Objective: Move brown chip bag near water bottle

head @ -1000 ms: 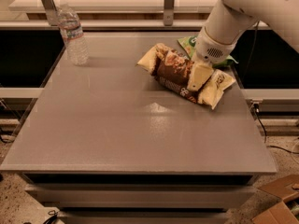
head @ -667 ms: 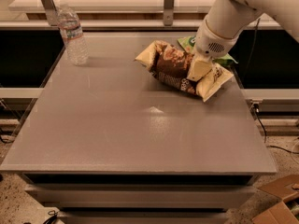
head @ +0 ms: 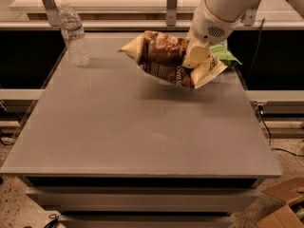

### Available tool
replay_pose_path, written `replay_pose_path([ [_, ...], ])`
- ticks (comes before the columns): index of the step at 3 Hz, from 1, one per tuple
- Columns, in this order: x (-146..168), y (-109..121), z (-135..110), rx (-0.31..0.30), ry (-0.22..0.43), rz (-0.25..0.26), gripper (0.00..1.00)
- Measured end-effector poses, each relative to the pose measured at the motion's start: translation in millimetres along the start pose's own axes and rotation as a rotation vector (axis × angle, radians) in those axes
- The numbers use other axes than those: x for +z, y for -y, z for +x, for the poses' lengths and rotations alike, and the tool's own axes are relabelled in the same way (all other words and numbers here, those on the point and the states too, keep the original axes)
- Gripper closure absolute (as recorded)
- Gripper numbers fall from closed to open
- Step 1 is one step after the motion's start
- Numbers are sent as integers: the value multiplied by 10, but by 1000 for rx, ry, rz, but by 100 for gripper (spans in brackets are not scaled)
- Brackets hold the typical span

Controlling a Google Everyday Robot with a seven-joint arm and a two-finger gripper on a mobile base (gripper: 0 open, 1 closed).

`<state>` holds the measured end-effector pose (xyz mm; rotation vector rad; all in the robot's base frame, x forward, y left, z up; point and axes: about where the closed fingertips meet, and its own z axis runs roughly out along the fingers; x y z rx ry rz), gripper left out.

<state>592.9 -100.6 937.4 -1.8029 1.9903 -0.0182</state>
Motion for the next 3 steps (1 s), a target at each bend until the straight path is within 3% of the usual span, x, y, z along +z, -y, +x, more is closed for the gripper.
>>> replay_pose_path([
  [2, 20, 34, -57, -2, -15, 18, 100],
  [3, 60, 135, -252, -37, -41, 32, 100],
])
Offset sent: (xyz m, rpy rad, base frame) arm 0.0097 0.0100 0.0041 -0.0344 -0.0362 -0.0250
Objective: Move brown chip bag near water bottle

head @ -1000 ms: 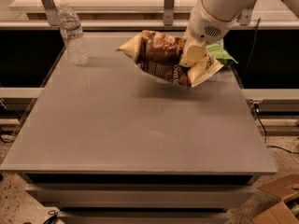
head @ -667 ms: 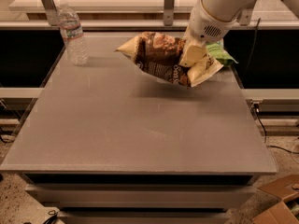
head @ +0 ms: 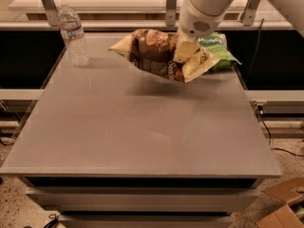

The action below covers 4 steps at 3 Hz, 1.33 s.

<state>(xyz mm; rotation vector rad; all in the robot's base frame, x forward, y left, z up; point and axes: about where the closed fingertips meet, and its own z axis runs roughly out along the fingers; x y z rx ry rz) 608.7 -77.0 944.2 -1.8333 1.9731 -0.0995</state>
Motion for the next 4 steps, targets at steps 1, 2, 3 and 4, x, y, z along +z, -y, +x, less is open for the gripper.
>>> replay_pose_path([
  [1, 85, 124, -323, -66, -40, 10, 100],
  [2, 185, 232, -609, -114, -78, 28, 100],
  [3, 294, 345, -768, -125, -101, 40, 100],
  [4, 599, 588, -1088, -143, -105, 30, 100],
])
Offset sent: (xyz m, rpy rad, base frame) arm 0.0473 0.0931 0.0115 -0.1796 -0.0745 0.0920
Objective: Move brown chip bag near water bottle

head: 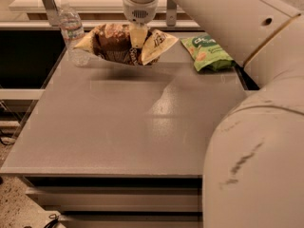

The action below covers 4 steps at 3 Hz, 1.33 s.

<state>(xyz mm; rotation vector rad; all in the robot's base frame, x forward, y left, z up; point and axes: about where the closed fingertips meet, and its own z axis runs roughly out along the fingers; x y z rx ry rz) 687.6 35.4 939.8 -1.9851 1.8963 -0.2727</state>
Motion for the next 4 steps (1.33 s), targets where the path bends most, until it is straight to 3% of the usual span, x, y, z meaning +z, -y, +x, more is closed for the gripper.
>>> replay_pose_path([
  [1, 35, 26, -62, -6, 3, -3, 100],
  [2, 63, 54, -120, 0, 3, -7, 82],
  [4, 74, 65, -188, -2, 2, -10, 35],
])
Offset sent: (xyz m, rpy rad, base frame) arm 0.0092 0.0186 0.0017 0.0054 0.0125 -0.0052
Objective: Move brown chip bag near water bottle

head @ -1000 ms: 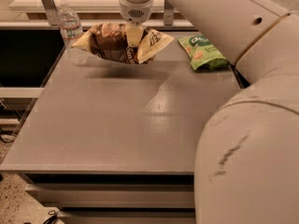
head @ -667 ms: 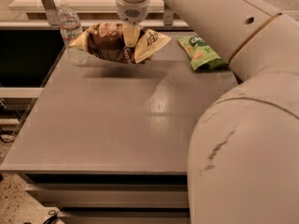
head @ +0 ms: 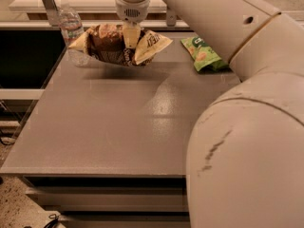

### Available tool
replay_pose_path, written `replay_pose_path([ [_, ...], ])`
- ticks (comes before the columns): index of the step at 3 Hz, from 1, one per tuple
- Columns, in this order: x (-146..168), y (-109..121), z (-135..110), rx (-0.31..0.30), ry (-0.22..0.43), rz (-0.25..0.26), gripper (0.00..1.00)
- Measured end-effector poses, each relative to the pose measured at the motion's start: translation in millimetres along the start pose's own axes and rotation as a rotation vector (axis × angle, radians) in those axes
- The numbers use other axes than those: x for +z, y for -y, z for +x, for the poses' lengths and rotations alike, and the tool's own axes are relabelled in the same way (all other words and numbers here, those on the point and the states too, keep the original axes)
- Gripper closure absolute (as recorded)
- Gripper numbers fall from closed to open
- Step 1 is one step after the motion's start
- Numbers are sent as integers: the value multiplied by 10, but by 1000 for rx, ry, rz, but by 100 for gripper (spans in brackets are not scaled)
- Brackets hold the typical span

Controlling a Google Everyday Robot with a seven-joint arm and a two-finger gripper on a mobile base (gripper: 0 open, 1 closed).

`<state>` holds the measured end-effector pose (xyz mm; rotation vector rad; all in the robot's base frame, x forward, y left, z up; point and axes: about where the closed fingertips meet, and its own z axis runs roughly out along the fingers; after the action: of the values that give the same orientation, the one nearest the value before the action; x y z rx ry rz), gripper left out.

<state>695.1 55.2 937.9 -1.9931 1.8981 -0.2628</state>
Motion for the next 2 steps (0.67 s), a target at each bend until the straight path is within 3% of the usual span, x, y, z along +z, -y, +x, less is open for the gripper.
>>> replay_pose_path([
  [1, -7, 1, -13, -3, -2, 0, 12],
  [2, -5, 3, -22, -9, -3, -2, 0],
])
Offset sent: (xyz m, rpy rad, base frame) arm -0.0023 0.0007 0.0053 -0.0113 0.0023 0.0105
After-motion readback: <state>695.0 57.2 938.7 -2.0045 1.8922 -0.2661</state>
